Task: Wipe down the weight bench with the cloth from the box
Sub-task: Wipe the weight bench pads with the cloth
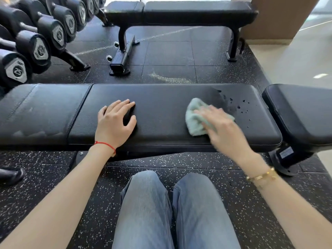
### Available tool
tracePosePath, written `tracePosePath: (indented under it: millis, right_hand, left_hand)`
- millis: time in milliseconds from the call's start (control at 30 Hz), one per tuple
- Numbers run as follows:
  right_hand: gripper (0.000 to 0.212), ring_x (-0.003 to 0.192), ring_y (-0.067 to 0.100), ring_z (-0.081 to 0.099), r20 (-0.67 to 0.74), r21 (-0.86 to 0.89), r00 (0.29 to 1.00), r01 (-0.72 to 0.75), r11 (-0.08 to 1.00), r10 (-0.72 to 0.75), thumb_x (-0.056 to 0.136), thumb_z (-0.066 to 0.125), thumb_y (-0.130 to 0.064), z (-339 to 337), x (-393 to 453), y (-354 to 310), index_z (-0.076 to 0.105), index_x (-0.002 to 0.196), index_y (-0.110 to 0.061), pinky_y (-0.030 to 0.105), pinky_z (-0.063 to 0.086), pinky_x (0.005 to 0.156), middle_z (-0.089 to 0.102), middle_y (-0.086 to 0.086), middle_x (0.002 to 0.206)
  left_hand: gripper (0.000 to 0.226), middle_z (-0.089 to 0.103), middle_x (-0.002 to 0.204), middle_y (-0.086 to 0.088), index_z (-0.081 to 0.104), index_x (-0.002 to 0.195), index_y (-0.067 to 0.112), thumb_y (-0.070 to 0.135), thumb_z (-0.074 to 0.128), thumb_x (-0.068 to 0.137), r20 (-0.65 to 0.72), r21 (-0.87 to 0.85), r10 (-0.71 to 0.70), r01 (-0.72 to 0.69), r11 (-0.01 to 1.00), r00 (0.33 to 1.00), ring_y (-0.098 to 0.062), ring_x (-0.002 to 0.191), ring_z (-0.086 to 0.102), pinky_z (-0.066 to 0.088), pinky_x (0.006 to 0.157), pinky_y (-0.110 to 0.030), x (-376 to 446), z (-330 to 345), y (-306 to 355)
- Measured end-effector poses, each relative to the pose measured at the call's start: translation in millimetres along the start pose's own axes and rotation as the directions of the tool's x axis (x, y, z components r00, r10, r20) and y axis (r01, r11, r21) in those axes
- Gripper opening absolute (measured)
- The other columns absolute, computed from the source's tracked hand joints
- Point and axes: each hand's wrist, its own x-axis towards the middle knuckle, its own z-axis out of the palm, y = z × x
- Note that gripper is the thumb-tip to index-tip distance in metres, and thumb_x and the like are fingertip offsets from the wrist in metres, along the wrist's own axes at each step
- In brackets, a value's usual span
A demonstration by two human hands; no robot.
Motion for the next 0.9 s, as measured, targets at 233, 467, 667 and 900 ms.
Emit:
tracePosePath:
  millis: [233,467,667,900]
  right_hand:
    - [0.043,0.127,0.037,0.047,-0.081,-0.111,0.974,-0.221,0.969,0.212,0.086,0.050,-0.010,17,75,14,0.058,0.127,-0.018,0.050,0.030,0.111,0.053,0.016,0.138]
    - [0.047,0.138,0.015,0.036,0.054,0.056,0.995,0.078,0.995,-0.081,0.092,0.048,-0.013,18,0,-36,0.050,0.137,-0.025,0.030,0.019,0.118,0.045,-0.001,0.147]
    - [0.043,0.135,0.031,0.039,-0.077,-0.047,0.963,-0.261,0.964,0.257,0.095,0.046,-0.012,3,51,39,0.049,0.138,-0.019,0.037,0.020,0.115,0.044,0.010,0.147]
    - [0.045,0.137,0.024,0.038,0.003,0.005,1.000,-0.012,1.000,0.012,0.091,0.047,-0.015,16,20,-3,0.052,0.136,-0.019,0.035,0.018,0.117,0.048,0.006,0.144]
  left_hand:
    - [0.050,0.053,0.144,0.005,0.056,0.135,0.029,0.044,0.043,0.089,-0.011,0.002,-0.013,0.013,1.000,1.000,-0.017,0.139,0.040,0.024,0.116,-0.048,0,0,3]
    - [0.053,0.048,0.149,0.004,0.052,0.139,0.027,0.043,0.041,0.090,0.059,0.004,-0.050,0.049,0.999,0.997,-0.019,0.143,0.034,0.019,0.119,-0.051,2,-2,7]
    - [0.052,0.043,0.152,-0.007,0.049,0.142,0.018,0.037,0.048,0.094,0.064,0.001,-0.121,0.121,0.993,0.991,-0.024,0.145,0.028,0.011,0.120,-0.056,1,9,42]
    - [0.060,0.044,0.151,-0.006,0.049,0.142,0.021,0.044,0.034,0.089,0.023,0.031,-0.062,0.062,0.998,0.998,-0.025,0.144,0.031,0.016,0.120,-0.051,-6,19,55]
